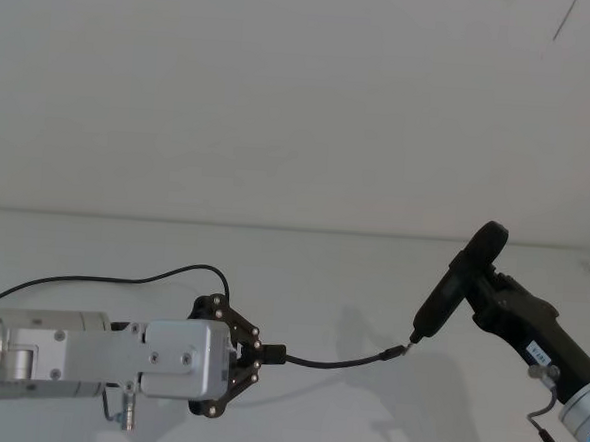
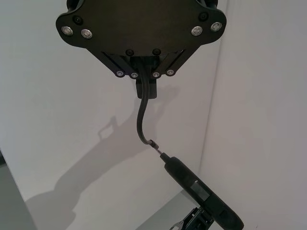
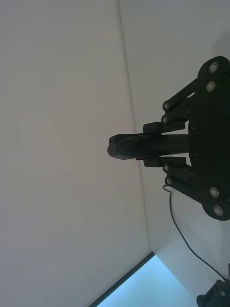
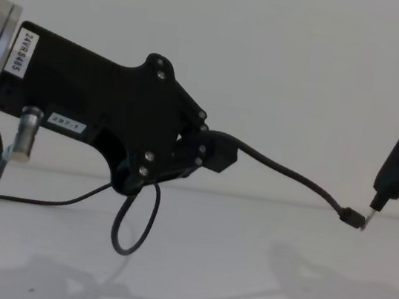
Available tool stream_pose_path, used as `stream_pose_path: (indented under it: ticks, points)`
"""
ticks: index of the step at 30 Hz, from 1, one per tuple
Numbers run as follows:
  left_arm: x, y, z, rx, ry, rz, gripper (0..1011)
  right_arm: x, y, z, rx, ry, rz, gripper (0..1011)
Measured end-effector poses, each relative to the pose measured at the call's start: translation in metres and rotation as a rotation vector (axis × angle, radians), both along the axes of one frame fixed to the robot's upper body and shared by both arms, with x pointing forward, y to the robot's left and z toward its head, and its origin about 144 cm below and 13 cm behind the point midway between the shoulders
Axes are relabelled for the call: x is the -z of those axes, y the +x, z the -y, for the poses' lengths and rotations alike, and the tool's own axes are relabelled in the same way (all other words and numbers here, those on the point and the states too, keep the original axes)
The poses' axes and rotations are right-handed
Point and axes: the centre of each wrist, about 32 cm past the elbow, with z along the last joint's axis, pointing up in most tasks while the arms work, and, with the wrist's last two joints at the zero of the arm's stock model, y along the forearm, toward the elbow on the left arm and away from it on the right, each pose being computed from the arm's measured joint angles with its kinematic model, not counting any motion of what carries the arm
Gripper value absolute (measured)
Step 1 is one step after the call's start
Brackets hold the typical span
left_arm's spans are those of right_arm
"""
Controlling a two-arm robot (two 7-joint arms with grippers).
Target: Pick up the data cable with the one hand.
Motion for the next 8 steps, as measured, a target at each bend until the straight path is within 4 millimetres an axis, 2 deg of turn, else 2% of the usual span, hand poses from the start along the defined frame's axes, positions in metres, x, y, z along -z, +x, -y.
stream_pose_path:
  ticks: [8]
  points:
    - [0.0,0.0,0.0,0.0,0.0,0.0,0,0.0001,-0.0001,-0.0001,-0.001,0.0,-0.001,284]
